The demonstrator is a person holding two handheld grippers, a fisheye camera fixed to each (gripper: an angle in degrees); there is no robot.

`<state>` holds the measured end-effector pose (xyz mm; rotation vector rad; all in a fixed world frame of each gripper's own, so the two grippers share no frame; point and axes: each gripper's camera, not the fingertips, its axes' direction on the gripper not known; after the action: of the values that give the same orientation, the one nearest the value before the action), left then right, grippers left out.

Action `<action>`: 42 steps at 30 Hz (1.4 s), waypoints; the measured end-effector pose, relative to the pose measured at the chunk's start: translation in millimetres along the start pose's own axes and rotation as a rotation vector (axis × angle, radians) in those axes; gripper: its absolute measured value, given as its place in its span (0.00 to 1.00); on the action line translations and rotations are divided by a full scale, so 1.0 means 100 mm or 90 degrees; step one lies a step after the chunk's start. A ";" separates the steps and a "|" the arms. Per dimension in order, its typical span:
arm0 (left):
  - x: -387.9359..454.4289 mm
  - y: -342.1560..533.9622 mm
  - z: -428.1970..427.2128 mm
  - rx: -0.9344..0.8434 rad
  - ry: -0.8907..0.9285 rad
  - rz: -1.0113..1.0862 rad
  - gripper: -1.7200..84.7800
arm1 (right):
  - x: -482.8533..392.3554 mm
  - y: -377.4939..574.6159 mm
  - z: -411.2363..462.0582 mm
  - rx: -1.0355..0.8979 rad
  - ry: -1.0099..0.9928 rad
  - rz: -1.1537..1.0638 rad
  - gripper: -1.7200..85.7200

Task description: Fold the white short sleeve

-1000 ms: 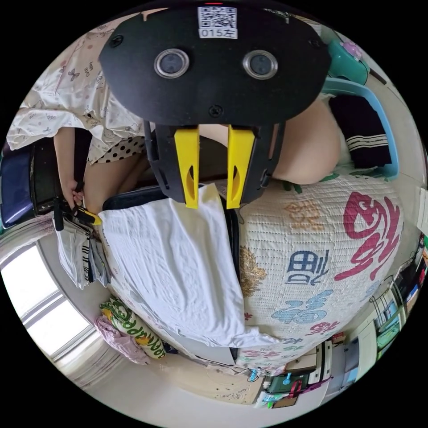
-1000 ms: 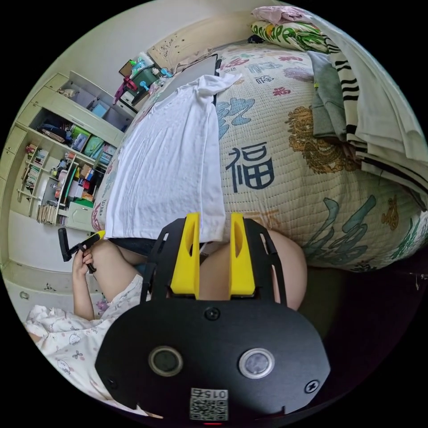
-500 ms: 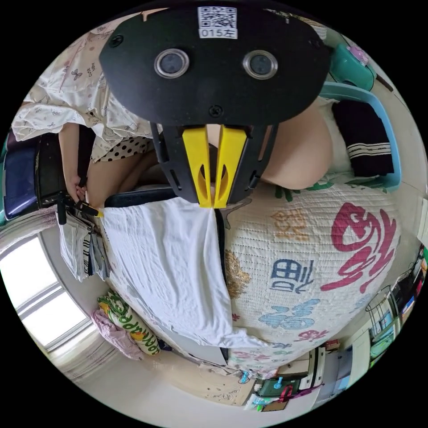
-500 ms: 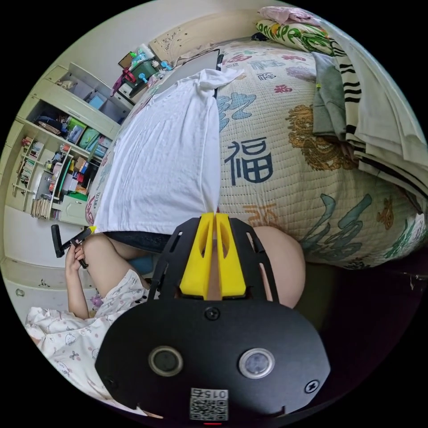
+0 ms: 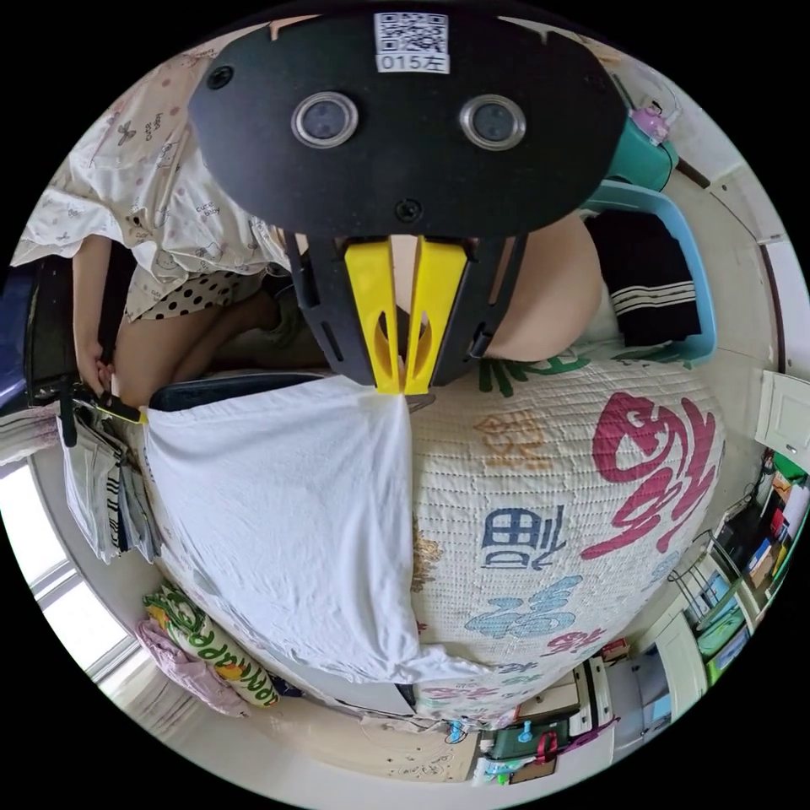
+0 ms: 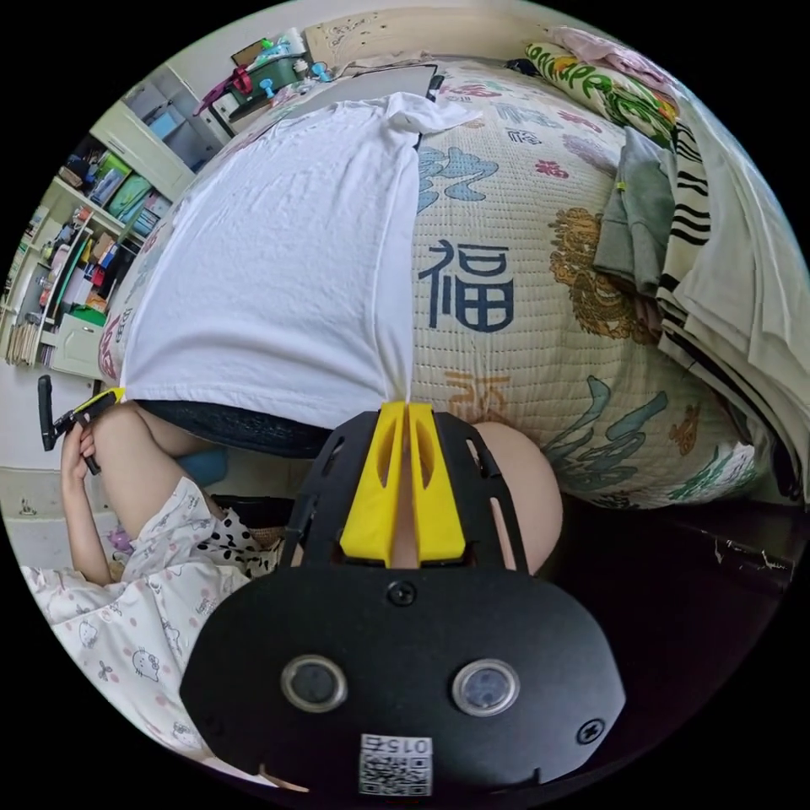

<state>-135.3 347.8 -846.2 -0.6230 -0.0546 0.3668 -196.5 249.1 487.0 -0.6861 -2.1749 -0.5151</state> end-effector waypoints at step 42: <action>-0.95 -1.16 1.49 -0.079 0.035 -0.001 0.02 | -0.80 -0.26 -0.11 -0.024 -0.129 0.026 0.02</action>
<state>-210.3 311.1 -651.8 -0.7549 -0.0257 0.3467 -162.9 198.6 427.9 -0.8327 -2.3395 -0.4833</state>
